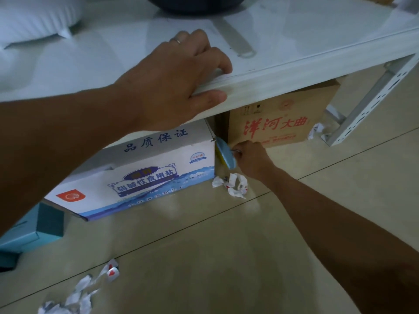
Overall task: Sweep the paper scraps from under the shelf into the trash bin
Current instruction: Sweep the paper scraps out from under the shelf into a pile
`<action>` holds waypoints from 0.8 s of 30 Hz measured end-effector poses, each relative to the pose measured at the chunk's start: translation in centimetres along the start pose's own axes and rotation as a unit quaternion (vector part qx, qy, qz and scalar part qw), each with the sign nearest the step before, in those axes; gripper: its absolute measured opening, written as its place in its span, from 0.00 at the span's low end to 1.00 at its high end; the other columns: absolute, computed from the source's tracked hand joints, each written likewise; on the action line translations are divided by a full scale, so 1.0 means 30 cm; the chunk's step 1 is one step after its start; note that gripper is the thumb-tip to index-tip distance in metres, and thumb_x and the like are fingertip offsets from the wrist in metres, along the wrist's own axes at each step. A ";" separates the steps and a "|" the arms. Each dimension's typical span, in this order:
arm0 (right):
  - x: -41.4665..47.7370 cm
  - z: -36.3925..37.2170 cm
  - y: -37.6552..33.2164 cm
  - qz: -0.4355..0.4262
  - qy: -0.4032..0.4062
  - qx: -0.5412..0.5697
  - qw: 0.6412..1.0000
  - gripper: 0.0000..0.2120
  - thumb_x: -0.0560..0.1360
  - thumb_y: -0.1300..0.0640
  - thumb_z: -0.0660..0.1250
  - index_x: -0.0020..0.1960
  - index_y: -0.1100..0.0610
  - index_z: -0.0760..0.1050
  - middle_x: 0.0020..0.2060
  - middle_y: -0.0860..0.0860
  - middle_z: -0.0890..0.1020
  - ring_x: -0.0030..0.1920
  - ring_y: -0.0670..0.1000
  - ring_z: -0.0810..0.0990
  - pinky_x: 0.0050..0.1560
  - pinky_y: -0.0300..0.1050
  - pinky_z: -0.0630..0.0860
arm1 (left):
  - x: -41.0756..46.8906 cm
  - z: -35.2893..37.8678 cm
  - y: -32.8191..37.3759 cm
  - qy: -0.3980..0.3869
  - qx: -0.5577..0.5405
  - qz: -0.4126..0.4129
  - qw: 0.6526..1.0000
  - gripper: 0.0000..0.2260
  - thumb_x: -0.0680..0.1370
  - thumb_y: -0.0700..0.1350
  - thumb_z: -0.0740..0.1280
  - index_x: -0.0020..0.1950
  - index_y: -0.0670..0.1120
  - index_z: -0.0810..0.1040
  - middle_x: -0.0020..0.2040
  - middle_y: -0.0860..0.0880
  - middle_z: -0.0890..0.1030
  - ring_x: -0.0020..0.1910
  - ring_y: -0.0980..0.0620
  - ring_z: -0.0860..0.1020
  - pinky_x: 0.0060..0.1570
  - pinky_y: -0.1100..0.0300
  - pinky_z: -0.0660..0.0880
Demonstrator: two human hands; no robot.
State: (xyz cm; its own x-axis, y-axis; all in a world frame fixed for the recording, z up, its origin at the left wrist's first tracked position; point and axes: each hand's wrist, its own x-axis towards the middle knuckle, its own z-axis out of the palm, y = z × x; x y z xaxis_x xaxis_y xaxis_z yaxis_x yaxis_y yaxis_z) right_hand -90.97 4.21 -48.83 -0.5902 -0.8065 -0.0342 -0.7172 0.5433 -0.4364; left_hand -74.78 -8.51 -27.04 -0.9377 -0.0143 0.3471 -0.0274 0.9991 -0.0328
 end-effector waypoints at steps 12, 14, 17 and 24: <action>-0.248 -0.097 0.048 -0.014 -0.018 -0.184 0.983 0.08 0.75 0.64 0.62 0.49 0.57 0.79 0.35 0.55 0.78 0.40 0.60 0.82 0.38 0.48 0.76 | -0.001 0.002 -0.003 0.002 0.008 0.007 1.000 0.23 0.78 0.60 0.59 0.69 0.51 0.70 0.58 0.45 0.72 0.58 0.45 0.70 0.55 0.49 0.70; -0.264 -0.061 0.003 -0.020 -0.094 -0.217 0.971 0.12 0.75 0.63 0.62 0.57 0.57 0.78 0.47 0.57 0.82 0.47 0.60 0.83 0.42 0.47 0.75 | -0.003 -0.003 -0.001 -0.005 0.010 0.003 1.000 0.23 0.78 0.60 0.59 0.69 0.52 0.70 0.59 0.45 0.72 0.58 0.45 0.70 0.56 0.49 0.69; -0.353 -0.041 -0.048 -0.092 -0.145 -0.239 0.956 0.11 0.78 0.59 0.59 0.57 0.57 0.76 0.52 0.56 0.81 0.49 0.59 0.81 0.42 0.47 0.70 | -0.008 -0.006 0.004 -0.013 0.020 0.001 1.000 0.23 0.78 0.60 0.59 0.69 0.52 0.69 0.59 0.45 0.72 0.58 0.45 0.70 0.56 0.49 0.69; -0.349 -0.036 -0.064 -0.065 -0.082 -0.252 0.962 0.13 0.76 0.64 0.60 0.59 0.58 0.75 0.49 0.56 0.81 0.46 0.57 0.82 0.39 0.47 0.69 | 0.007 -0.024 0.027 -0.024 0.038 0.000 0.999 0.22 0.78 0.60 0.59 0.70 0.53 0.68 0.59 0.47 0.72 0.57 0.47 0.70 0.54 0.51 0.70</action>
State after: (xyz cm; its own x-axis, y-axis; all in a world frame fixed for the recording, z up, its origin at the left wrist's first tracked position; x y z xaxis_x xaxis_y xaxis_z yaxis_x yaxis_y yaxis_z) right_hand -83.81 11.85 -46.65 -0.4470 -0.8785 -0.1686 -0.8938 0.4463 0.0442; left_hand -74.77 -7.68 -26.31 -0.9530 -0.0184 0.3025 -0.0520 0.9933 -0.1036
